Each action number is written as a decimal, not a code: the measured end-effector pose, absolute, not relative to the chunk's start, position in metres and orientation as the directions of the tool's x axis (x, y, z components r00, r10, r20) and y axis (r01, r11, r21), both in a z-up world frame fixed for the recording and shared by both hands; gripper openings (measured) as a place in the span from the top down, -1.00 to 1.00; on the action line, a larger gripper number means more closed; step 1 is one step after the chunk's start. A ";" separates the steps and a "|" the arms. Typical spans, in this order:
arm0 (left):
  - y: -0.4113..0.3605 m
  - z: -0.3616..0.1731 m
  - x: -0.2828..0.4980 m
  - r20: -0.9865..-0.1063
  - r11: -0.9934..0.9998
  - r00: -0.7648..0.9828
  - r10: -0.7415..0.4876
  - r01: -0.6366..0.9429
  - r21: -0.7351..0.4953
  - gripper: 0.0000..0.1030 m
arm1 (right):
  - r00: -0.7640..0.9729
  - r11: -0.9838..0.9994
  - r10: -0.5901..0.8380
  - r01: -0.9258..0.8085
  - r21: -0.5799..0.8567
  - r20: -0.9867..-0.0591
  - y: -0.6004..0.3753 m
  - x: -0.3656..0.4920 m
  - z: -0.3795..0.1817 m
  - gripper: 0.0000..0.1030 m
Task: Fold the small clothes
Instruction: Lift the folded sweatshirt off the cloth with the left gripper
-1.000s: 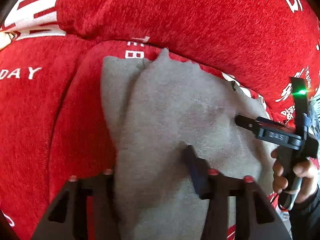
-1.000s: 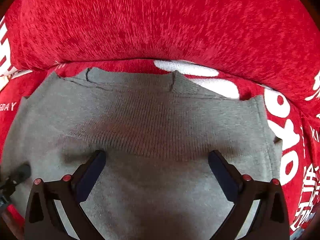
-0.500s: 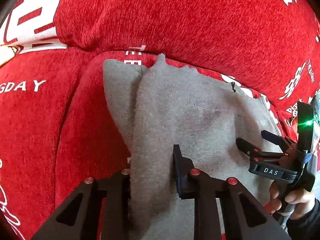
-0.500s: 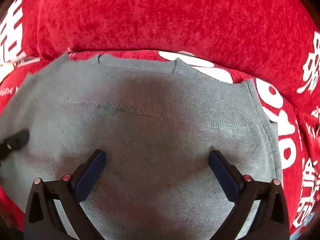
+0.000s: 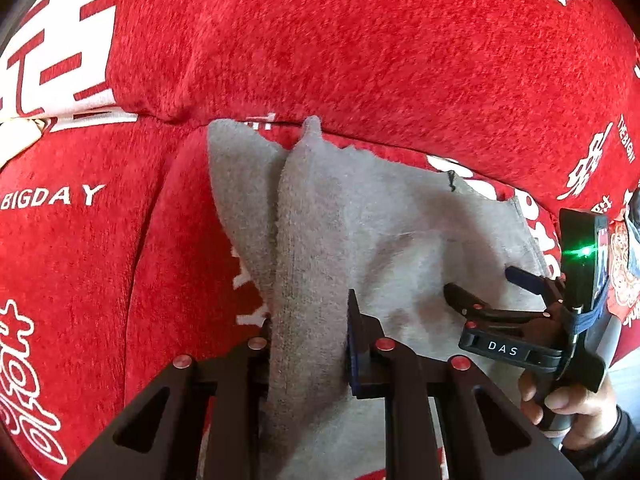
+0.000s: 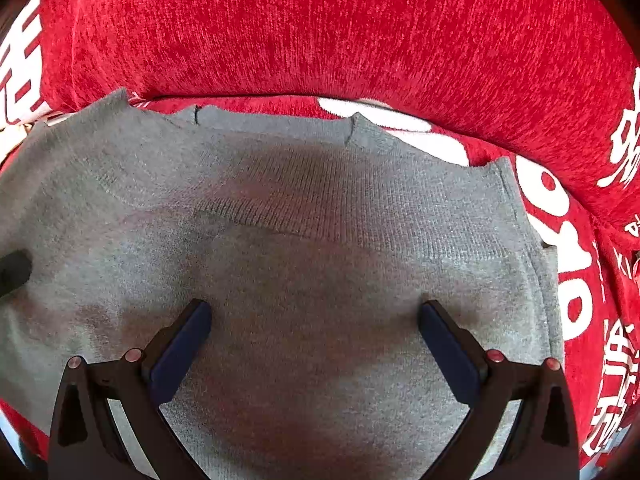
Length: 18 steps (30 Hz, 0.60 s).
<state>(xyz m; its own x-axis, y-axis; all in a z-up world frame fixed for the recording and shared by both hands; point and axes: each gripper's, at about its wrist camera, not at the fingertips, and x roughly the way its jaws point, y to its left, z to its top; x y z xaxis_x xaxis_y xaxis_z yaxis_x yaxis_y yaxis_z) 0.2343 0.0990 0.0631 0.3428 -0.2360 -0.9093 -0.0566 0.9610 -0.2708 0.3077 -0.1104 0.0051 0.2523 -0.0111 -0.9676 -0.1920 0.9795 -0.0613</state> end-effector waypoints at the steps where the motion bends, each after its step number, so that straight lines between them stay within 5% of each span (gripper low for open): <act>1: 0.095 0.067 0.235 -0.910 0.962 0.341 -0.235 -0.054 -0.268 0.61 | 0.234 0.982 -0.006 -0.182 -0.050 -0.972 -0.114 0.309 0.007 -0.99; 18: -0.100 0.129 0.253 -0.941 0.985 0.290 -0.174 0.069 -0.160 0.74 | 0.339 0.999 0.044 -0.030 0.036 -0.940 -0.309 0.244 0.060 -0.99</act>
<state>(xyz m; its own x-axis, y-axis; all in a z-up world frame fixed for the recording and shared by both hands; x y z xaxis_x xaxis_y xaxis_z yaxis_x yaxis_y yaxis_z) 0.2526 -0.1001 0.1292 0.2898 -0.1737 -0.9412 0.0691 0.9846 -0.1604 0.2443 -0.3086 0.0603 0.3392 0.0440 -0.9397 -0.0300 0.9989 0.0359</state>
